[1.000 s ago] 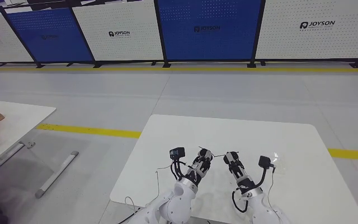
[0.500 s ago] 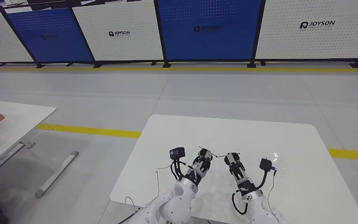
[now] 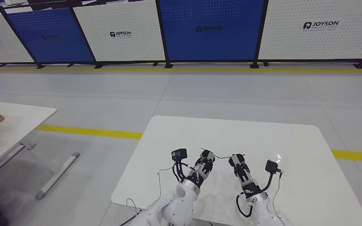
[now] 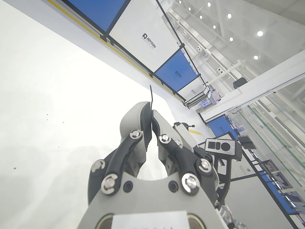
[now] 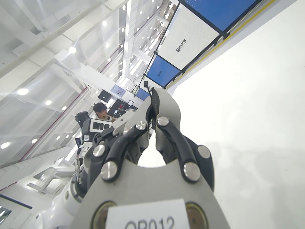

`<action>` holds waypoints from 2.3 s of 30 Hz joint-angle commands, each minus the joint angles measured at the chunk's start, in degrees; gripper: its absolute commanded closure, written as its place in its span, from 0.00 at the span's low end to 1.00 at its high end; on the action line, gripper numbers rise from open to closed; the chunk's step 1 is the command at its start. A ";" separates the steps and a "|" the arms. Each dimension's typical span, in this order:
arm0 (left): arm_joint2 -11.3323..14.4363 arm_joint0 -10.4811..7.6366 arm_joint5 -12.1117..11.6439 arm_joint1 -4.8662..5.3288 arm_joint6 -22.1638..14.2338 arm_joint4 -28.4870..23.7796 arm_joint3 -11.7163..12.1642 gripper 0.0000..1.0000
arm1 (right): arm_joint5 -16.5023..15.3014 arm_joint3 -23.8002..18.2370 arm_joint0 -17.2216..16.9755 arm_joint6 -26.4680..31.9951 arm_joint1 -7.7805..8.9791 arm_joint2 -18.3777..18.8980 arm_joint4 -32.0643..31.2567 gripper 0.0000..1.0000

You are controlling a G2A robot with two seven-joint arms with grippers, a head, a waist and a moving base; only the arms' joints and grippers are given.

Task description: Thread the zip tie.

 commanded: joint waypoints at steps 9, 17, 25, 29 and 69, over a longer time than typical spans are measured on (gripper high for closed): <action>0.00 0.00 0.00 0.00 0.00 0.00 0.00 1.00 | 1.01 1.09 1.04 1.34 -0.57 -0.20 0.37 1.00; 0.00 0.00 0.00 0.00 0.00 0.00 0.00 1.00 | 1.28 1.51 1.34 1.51 -0.97 -0.20 0.03 1.00; 0.00 0.00 0.00 0.00 0.00 0.00 0.00 1.00 | 1.33 1.36 1.07 1.62 -1.20 0.26 -0.34 1.00; 0.00 0.00 0.00 0.00 0.00 0.00 0.00 1.00 | 1.35 1.32 0.98 1.85 -1.32 0.41 -0.49 1.00; 0.00 0.00 0.00 0.00 0.00 0.00 0.00 1.00 | -0.09 2.73 1.57 4.09 -2.61 0.34 -0.04 1.00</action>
